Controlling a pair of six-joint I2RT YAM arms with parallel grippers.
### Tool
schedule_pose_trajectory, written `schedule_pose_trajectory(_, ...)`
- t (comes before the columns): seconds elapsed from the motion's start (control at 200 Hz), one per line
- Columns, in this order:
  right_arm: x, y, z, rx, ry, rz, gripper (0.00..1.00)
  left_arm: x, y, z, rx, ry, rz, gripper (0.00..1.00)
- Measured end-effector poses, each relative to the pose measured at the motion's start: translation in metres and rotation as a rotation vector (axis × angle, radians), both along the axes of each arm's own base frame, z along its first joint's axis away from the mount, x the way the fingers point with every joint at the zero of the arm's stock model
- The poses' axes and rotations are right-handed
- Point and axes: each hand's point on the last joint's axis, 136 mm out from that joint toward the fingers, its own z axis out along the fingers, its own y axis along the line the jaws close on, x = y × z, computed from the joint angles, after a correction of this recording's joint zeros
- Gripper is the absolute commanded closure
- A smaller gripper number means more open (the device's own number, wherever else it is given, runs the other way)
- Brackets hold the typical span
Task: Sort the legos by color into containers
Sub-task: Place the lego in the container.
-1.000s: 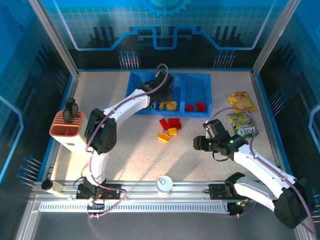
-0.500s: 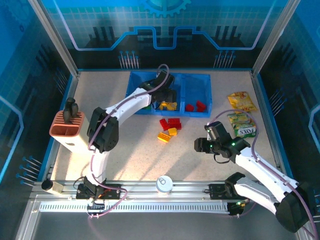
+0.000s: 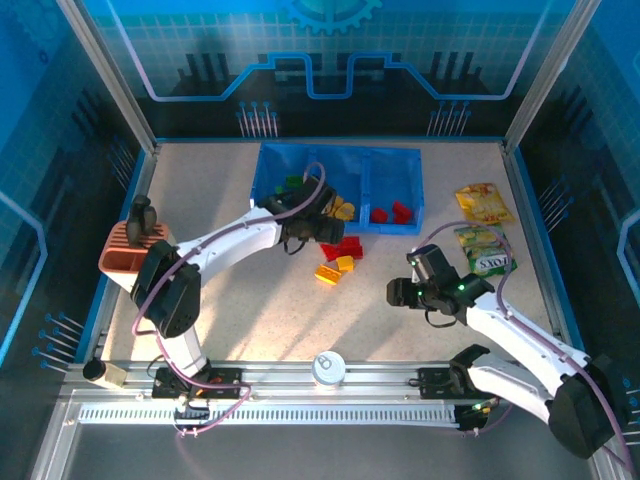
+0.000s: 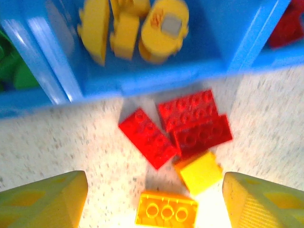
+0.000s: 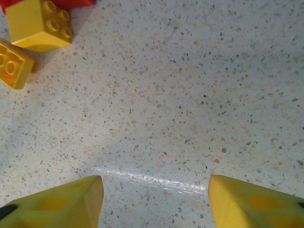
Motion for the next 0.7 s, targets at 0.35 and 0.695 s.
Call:
schedule_pose_trajectory(0.35, 0.000, 0.008, -0.003, 0.015, 0.007, 0.015, 0.31, -0.034, -0.009, -0.045, 0.069, 0.102, -0.073, 0.12)
schedule_pose_trajectory(0.695, -0.001, 0.006, -0.004, 0.013, 0.005, 0.012, 0.30, -0.051, -0.015, -0.080, 0.131, 0.187, -0.113, 0.13)
